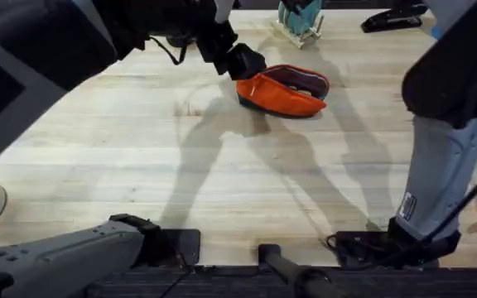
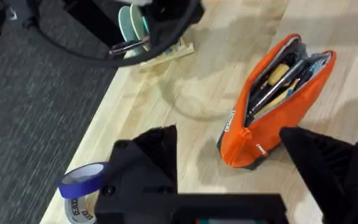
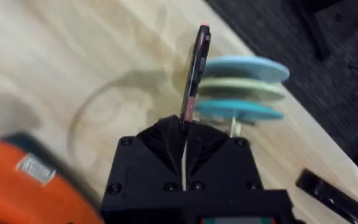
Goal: Unzip the bag, pick up the pens from the table one at a time and place them inside, then zip the bag closed.
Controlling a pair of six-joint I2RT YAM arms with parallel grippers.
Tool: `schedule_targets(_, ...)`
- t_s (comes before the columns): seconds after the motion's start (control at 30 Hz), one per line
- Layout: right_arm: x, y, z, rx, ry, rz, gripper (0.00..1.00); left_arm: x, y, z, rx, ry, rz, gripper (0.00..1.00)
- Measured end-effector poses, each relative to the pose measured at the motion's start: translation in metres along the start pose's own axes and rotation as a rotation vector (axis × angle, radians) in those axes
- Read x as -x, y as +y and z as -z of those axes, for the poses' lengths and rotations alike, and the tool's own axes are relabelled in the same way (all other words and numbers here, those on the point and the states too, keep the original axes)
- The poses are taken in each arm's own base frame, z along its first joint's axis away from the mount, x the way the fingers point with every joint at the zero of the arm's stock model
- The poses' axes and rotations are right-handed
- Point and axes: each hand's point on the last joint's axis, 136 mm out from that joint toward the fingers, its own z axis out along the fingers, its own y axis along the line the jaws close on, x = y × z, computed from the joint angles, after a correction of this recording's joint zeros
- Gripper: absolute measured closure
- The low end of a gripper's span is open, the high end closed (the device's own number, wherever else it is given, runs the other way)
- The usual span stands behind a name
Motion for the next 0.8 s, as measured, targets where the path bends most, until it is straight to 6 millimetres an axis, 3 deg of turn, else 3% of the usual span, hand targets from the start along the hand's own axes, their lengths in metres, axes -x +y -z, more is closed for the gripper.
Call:
schedule_targets(0.63,0.017,0.020,0.153,0.054,-0.144,0.166,0.968,0.000,0.000,0.000,0.000,0.000,0.000,0.006)
schedule_targets(0.8,-0.002,0.035,0.182,0.064,-0.148,0.192,0.968,0.000,0.000,0.000,0.000,0.000,0.000,0.007)
